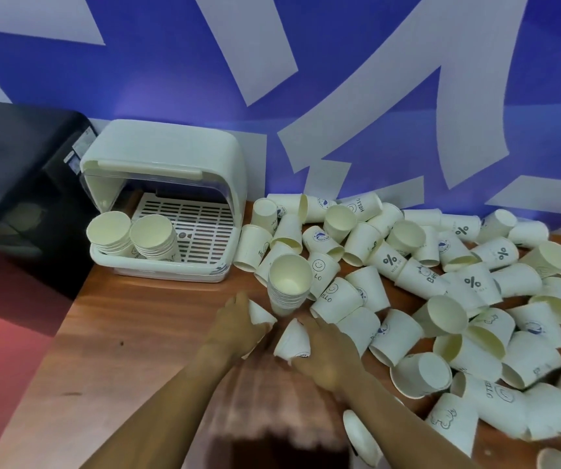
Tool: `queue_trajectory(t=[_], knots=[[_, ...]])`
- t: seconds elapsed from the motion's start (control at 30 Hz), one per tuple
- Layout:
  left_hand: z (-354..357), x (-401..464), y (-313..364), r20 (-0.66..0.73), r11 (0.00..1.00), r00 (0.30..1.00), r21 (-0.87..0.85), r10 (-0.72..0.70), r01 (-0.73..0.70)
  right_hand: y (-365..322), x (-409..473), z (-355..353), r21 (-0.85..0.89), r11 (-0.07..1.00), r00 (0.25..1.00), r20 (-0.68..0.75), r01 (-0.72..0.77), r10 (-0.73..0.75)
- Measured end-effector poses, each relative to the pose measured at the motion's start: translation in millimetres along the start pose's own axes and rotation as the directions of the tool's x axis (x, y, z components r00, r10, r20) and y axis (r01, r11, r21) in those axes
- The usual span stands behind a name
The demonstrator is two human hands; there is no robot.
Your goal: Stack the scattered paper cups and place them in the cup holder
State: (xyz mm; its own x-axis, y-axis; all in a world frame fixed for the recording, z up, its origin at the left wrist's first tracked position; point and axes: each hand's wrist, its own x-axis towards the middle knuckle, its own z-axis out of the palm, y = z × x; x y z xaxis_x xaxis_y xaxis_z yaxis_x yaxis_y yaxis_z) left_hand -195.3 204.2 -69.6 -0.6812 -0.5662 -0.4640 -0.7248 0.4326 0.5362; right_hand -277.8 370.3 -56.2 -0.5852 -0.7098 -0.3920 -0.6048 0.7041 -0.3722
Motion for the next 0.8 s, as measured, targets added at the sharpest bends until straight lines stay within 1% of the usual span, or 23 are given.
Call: queue_trajectory(t=[0.17,0.23,0.33,0.47,0.63,0.8], knots=[[-25,-16,-5,-0.006,1.000,1.000,0.017,0.022,-0.022,-7,-12,-18,0.016,0.999,0.999,-0.013,-0.035,0.035],[-40,-24,-9,-0.004,0.998,0.999,0.033,0.054,-0.054,-13,-18,-28,0.023,0.999,0.999,-0.029,-0.033,0.033],[-68,-34,-12,-0.011,0.991,0.993,0.065,0.118,-0.117,-29,-26,-38,0.079,0.995,0.998,-0.028,-0.054,0.056],[-106,-46,-11,-0.018,0.978,0.984,0.113,0.176,-0.173,-62,-30,-41,0.143,0.986,0.996,-0.022,-0.083,0.087],[-151,-54,-31,0.029,0.980,0.984,0.094,0.174,-0.176,-116,-25,-37,0.189,0.979,0.996,-0.035,-0.072,0.080],[-199,-51,-61,-0.028,0.968,0.974,0.119,0.225,-0.220,-165,-7,-38,0.254,0.966,0.995,-0.072,-0.042,0.063]])
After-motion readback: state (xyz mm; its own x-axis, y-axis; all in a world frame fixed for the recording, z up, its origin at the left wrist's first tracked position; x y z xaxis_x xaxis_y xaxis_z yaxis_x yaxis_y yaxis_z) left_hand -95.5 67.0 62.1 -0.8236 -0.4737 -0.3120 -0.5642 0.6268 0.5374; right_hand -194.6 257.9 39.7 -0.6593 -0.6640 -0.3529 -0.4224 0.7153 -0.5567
